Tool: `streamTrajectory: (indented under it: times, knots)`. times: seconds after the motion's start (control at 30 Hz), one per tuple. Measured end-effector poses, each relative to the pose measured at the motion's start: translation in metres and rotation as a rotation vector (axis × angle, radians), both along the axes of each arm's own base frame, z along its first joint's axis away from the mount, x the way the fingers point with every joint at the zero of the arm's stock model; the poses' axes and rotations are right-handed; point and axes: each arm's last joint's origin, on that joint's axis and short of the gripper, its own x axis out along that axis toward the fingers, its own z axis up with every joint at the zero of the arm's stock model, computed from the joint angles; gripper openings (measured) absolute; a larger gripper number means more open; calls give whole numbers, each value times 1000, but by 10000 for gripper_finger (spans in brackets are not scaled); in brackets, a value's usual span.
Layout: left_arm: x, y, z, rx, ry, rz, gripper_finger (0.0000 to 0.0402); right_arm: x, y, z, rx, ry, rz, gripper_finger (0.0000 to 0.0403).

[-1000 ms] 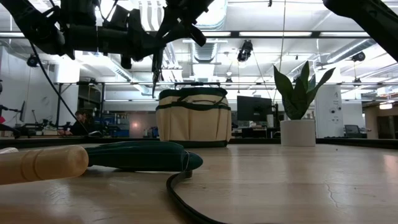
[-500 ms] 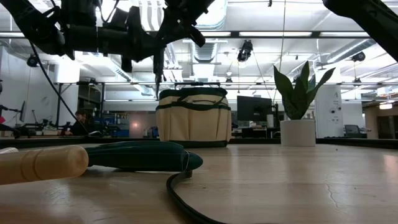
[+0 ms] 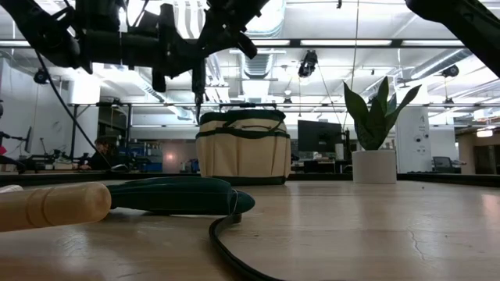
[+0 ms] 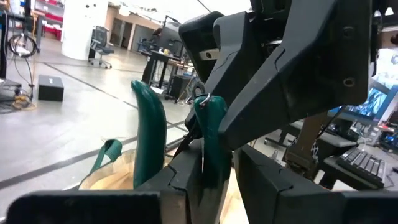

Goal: Pick & Place Garden tools in Gardening bag
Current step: Put the top pruner into the left bag pocket

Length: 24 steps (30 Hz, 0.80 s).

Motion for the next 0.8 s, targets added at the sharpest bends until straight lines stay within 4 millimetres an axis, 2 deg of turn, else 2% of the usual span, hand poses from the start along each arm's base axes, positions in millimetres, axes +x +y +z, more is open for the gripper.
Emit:
streamTrajectory:
  times: [0.4, 0.57, 0.8]
  knots:
    - [-16, -4, 6, -80, 45, -8, 138, 0, -1, 0, -23, -1, 11, 63]
    - [-28, -8, 11, -127, 48, -14, 154, 2, 0, 2, -50, -15, 33, 63]
    - [-48, -14, 19, -170, 52, -66, 156, 3, 5, 2, -111, 0, 85, 63]
